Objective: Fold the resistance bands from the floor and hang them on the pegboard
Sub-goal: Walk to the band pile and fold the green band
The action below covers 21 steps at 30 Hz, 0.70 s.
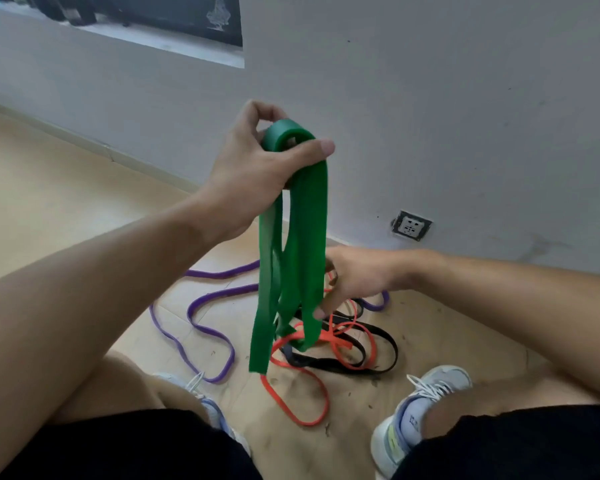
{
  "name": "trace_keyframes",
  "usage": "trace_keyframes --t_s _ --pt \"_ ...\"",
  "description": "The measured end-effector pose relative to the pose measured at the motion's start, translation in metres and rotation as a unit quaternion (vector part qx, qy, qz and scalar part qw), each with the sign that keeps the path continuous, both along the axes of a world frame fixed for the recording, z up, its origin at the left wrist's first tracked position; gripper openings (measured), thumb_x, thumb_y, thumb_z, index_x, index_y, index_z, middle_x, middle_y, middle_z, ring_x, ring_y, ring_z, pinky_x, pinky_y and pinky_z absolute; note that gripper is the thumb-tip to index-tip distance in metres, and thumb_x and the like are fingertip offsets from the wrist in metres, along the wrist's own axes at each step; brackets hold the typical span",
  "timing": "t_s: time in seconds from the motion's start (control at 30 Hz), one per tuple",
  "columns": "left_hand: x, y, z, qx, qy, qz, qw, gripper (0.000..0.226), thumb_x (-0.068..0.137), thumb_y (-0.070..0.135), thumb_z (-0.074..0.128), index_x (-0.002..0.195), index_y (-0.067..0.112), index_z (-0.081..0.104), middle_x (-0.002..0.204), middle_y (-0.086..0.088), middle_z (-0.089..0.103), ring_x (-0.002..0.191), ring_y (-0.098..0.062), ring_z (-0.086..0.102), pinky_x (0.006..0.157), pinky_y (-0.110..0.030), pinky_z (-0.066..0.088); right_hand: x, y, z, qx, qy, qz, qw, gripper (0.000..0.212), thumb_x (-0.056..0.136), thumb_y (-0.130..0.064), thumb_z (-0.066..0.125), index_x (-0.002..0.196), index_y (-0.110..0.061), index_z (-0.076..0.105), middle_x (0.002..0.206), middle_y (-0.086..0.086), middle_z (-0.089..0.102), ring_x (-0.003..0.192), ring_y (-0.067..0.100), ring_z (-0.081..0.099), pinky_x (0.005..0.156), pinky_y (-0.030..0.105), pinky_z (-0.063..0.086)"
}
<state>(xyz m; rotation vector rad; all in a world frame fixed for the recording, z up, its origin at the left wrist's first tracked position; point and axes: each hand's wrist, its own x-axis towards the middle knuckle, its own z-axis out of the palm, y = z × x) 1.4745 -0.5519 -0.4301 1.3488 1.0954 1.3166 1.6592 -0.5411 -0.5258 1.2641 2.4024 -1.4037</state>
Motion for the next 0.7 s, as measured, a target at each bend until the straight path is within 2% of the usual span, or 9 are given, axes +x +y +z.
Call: trace_keyframes --t_s 0.1,0.2,0.27,0.37,0.47,0.53,0.6,0.67,0.7 --pt "-0.007 0.003 -0.008 -0.036 0.074 -0.001 0.997 0.032 0.067 0.02 0.071 0.096 0.022 0.056 0.068 0.01 0.057 0.056 -0.006 0.056 0.052 -0.021 0.047 0.001 0.001 -0.016 0.061 -0.192 0.085 0.976 0.081 0.083 -0.016 0.082 0.153 -0.028 0.042 0.154 -0.002 0.05 0.138 0.021 0.049 0.109 0.033 0.043" --pt "-0.022 0.002 -0.02 -0.077 0.182 -0.09 0.976 0.032 0.068 0.018 0.067 0.1 0.019 0.06 0.063 0.01 0.056 0.051 -0.004 0.051 0.049 -0.017 0.043 0.001 0.007 -0.037 0.065 -0.32 0.119 0.938 0.072 0.092 -0.014 0.069 0.157 -0.023 0.039 0.155 0.007 0.052 0.134 0.029 0.055 0.108 0.039 0.049" --pt "-0.028 0.001 -0.03 -0.097 0.247 -0.127 0.956 0.031 0.072 0.015 0.068 0.103 0.014 0.062 0.061 0.01 0.056 0.05 -0.004 0.05 0.047 -0.017 0.042 -0.004 0.018 -0.051 0.054 -0.368 0.14 0.918 0.065 0.094 -0.014 0.068 0.155 -0.02 0.044 0.147 0.006 0.058 0.124 0.027 0.06 0.097 0.033 0.051" --pt "-0.033 0.002 -0.045 -0.124 0.301 -0.139 0.935 0.026 0.082 0.006 0.07 0.106 0.012 0.063 0.065 0.004 0.056 0.047 -0.003 0.05 0.046 -0.016 0.042 -0.018 0.032 -0.087 0.079 -0.339 0.089 0.933 0.054 0.096 -0.013 0.065 0.148 -0.019 0.053 0.133 0.004 0.066 0.106 0.021 0.061 0.082 0.027 0.046" --pt "-0.039 0.006 -0.06 -0.14 0.352 -0.142 0.914 0.025 0.081 0.011 0.072 0.104 0.018 0.063 0.065 0.004 0.056 0.046 -0.003 0.049 0.045 -0.016 0.041 -0.028 0.02 -0.157 0.047 -0.275 -0.021 0.96 0.046 0.097 -0.018 0.061 0.142 -0.025 0.06 0.13 0.004 0.069 0.116 0.025 0.066 0.097 0.037 0.056" --pt "-0.043 0.01 -0.067 -0.152 0.371 -0.136 0.906 0.025 0.08 0.013 0.072 0.102 0.019 0.064 0.065 0.004 0.056 0.049 -0.008 0.049 0.045 -0.017 0.042 -0.029 -0.006 -0.209 -0.004 -0.266 -0.068 0.962 0.04 0.098 -0.032 0.061 0.136 -0.041 0.055 0.126 0.004 0.069 0.117 0.03 0.065 0.1 0.043 0.054" --pt "-0.049 0.014 -0.075 -0.166 0.376 -0.13 0.902 0.024 0.079 0.014 0.073 0.1 0.021 0.063 0.067 0.002 0.057 0.054 -0.012 0.051 0.046 -0.018 0.043 -0.03 -0.03 -0.252 -0.052 -0.263 -0.125 0.955 0.058 0.094 -0.037 0.063 0.145 -0.047 0.037 0.131 0.007 0.066 0.117 0.032 0.064 0.102 0.045 0.052" --pt "-0.055 0.017 -0.082 -0.172 0.38 -0.135 0.899 0.024 0.079 0.015 0.074 0.099 0.023 0.063 0.069 0.002 0.059 0.057 -0.013 0.053 0.049 -0.021 0.045 -0.034 -0.045 -0.278 -0.054 -0.268 -0.176 0.946 0.077 0.091 -0.035 0.066 0.158 -0.035 0.026 0.146 0.011 0.055 0.132 0.034 0.056 0.11 0.047 0.047" --pt "-0.058 0.018 -0.086 -0.175 0.382 -0.139 0.897 0.024 0.079 0.016 0.074 0.099 0.023 0.064 0.069 0.002 0.059 0.056 -0.012 0.053 0.05 -0.021 0.046 -0.036 -0.048 -0.285 -0.052 -0.269 -0.193 0.942 0.078 0.091 -0.036 0.067 0.158 -0.03 0.029 0.147 0.012 0.054 0.135 0.034 0.054 0.111 0.047 0.047"
